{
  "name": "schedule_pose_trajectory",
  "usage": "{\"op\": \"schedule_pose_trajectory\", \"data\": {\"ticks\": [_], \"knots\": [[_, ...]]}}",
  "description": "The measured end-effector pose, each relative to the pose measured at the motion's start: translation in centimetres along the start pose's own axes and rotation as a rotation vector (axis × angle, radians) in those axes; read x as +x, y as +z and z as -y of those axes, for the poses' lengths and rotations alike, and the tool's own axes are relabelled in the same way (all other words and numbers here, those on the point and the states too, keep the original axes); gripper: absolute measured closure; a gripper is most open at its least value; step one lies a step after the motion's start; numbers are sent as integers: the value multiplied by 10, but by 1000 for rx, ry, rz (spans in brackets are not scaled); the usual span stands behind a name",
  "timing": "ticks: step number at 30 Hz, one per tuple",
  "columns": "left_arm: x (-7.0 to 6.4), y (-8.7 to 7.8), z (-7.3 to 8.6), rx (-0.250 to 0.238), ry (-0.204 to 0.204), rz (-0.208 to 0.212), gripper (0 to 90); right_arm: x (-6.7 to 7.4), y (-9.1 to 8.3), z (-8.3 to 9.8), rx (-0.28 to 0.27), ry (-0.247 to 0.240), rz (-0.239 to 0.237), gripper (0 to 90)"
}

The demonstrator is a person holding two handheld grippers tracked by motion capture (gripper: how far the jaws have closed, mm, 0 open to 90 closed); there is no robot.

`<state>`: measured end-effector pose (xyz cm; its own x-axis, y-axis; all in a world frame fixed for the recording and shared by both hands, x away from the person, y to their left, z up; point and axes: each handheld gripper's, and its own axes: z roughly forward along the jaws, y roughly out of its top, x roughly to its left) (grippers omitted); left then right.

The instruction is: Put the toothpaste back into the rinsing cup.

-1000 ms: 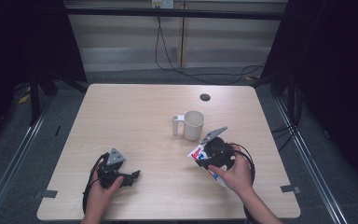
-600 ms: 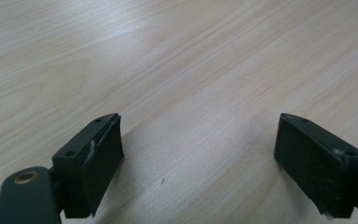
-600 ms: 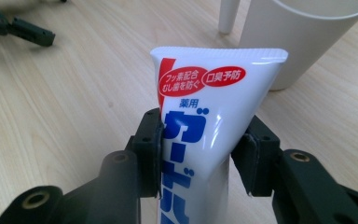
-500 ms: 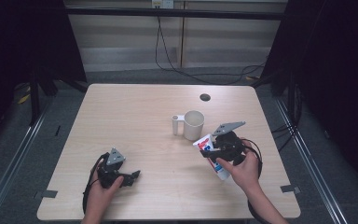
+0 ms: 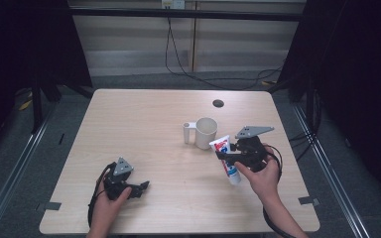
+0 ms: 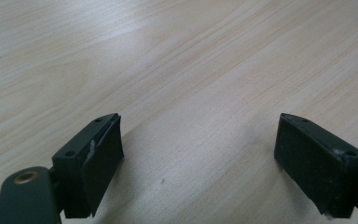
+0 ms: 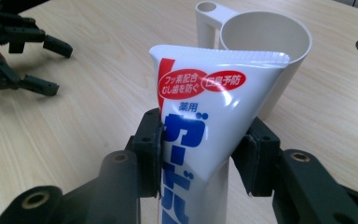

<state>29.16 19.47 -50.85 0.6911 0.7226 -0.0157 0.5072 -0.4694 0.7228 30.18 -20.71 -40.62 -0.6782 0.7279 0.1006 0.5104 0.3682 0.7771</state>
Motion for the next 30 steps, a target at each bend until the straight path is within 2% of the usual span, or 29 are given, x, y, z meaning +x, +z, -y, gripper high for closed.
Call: {"op": "schedule_pose_trajectory", "data": {"ticks": [11,30], "knots": [[0,0,0,-1,0,1,150,-4,-5,-5,-52,19,9,568],[0,0,0,0,1,0,150,-3,-13,-25,-122,1,19,566]]}}
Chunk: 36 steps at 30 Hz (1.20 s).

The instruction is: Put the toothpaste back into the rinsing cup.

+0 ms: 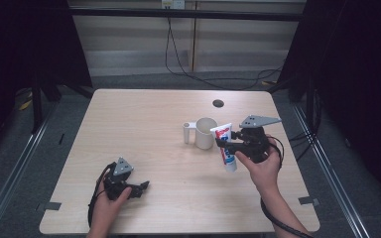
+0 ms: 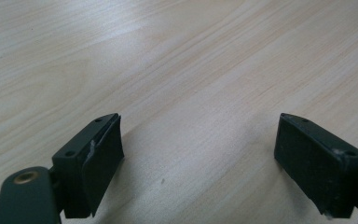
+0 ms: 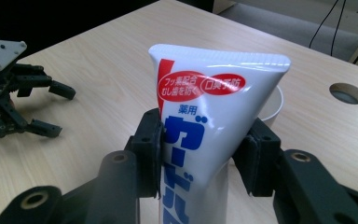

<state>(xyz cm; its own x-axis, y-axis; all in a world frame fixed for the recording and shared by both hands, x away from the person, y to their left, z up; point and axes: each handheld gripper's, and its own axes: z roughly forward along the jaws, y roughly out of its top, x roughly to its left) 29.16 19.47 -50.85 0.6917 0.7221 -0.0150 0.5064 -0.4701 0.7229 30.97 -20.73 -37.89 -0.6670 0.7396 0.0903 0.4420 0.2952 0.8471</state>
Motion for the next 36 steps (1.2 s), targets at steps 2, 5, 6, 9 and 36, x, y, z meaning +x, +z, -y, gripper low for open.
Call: {"op": "schedule_pose_trajectory", "data": {"ticks": [2,5,6,9,36], "knots": [[0,0,0,0,0,1,150,0,-1,-1,-8,-2,7,566],[0,0,0,-1,0,1,150,-1,-1,-3,-19,7,10,565],[0,0,0,-1,0,1,150,-2,-1,-4,-26,10,10,565],[0,0,0,-1,0,1,150,-4,-3,-7,-39,18,11,563],[0,0,0,-1,0,1,150,-16,-9,-30,-156,57,14,560]]}}
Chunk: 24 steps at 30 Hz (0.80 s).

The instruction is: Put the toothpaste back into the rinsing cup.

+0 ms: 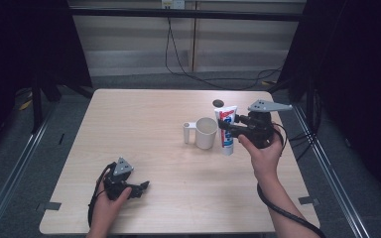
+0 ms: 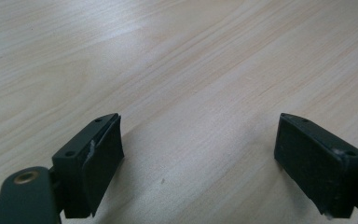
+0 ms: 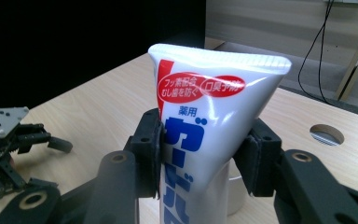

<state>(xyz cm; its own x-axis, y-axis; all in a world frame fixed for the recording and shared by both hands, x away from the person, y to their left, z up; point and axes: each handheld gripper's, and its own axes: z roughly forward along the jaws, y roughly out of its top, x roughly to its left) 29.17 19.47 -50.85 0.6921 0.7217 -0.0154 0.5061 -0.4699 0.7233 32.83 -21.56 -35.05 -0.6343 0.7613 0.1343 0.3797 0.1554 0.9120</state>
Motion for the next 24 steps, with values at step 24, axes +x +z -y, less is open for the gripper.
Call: {"op": "schedule_pose_trajectory", "data": {"ticks": [24], "knots": [[0,0,0,0,0,0,150,-7,9,-20,-67,25,1,559]]}}
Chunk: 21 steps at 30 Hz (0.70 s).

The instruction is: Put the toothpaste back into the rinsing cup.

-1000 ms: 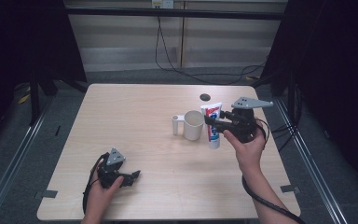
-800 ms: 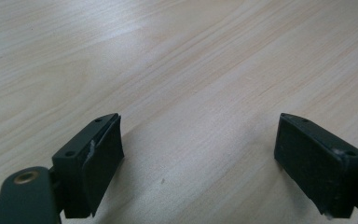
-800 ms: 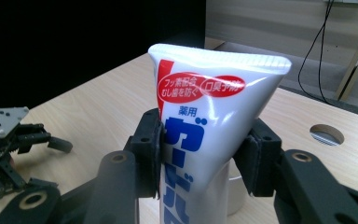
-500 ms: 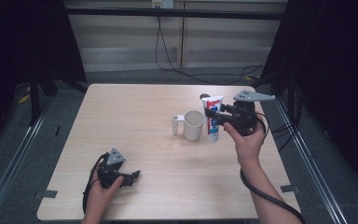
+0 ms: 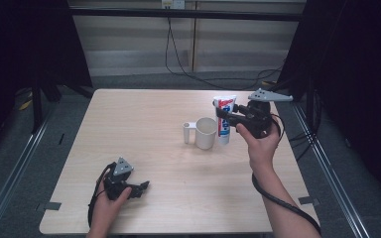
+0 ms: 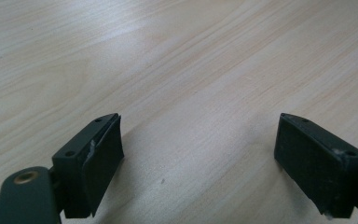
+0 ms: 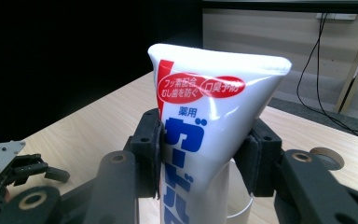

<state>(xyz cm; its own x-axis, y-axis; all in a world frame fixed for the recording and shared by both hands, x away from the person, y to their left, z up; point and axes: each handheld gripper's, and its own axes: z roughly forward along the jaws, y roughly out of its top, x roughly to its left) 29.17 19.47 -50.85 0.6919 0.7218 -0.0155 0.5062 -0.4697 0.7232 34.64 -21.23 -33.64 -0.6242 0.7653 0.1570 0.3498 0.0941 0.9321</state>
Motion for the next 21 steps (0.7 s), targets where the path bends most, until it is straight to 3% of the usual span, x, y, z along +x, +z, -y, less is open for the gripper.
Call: {"op": "schedule_pose_trajectory", "data": {"ticks": [21], "knots": [[0,0,0,0,0,0,150,-6,15,-12,-43,-9,12,556]]}}
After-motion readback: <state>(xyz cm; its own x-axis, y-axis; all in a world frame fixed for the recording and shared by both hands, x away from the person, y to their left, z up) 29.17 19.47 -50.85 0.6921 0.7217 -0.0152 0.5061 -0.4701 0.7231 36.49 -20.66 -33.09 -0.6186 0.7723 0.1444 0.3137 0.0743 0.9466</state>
